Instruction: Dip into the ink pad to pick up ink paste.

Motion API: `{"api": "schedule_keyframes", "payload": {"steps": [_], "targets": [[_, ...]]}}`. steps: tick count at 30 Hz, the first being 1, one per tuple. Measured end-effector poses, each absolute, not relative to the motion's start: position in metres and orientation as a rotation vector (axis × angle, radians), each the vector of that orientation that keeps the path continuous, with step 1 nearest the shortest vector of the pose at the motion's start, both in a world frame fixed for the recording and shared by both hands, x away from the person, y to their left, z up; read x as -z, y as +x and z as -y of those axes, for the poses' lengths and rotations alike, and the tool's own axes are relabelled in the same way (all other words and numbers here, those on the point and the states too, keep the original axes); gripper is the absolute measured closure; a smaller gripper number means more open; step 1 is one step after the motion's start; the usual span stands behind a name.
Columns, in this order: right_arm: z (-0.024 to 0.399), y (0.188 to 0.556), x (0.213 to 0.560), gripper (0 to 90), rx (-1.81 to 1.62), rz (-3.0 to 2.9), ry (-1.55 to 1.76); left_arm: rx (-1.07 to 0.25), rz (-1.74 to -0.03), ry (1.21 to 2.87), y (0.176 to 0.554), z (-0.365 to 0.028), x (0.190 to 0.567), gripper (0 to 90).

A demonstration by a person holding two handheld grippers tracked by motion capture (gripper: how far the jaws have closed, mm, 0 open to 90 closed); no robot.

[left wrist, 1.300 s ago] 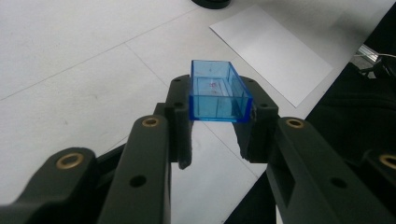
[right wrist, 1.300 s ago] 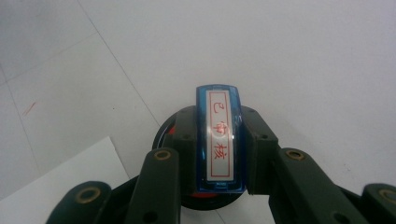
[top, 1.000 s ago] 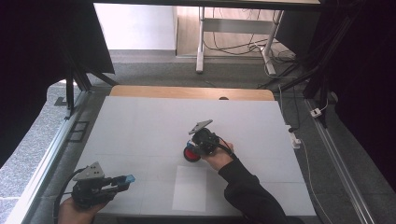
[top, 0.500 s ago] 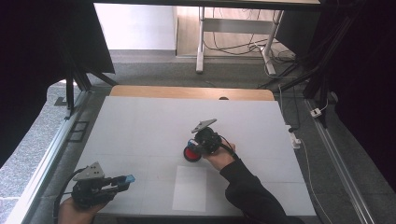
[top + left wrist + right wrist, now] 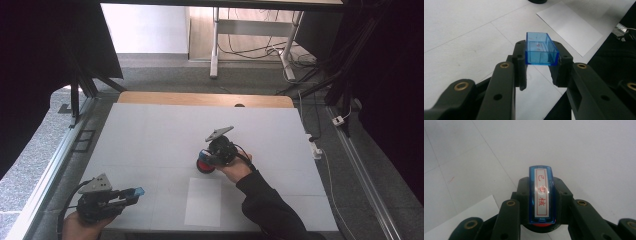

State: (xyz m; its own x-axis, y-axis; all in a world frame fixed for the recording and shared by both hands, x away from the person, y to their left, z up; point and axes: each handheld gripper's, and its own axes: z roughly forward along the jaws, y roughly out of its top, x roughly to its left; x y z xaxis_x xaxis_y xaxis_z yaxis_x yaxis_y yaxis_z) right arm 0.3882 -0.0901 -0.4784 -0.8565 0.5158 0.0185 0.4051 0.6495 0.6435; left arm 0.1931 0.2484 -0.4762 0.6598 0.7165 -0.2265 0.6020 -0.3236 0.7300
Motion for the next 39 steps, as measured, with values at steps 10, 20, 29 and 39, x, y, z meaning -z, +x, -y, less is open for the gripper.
{"api": "schedule_keyframes", "payload": {"steps": [10,20,29,39], "targets": [[0.087,0.390,0.485,71.2,-0.946,-2.715,0.752,-0.172,-1.022,2.034,0.193,-0.249,0.476,68.6],[0.073,0.377,0.484,71.3,-0.804,-2.671,0.616,-0.172,-1.023,2.036,0.193,-0.248,0.476,68.6],[0.086,0.391,0.486,71.3,-0.945,-2.720,0.760,-0.170,-1.025,2.033,0.194,-0.249,0.476,68.6],[0.086,0.389,0.486,71.4,-0.937,-2.710,0.757,-0.165,-1.025,2.036,0.194,-0.249,0.477,68.6]]}}
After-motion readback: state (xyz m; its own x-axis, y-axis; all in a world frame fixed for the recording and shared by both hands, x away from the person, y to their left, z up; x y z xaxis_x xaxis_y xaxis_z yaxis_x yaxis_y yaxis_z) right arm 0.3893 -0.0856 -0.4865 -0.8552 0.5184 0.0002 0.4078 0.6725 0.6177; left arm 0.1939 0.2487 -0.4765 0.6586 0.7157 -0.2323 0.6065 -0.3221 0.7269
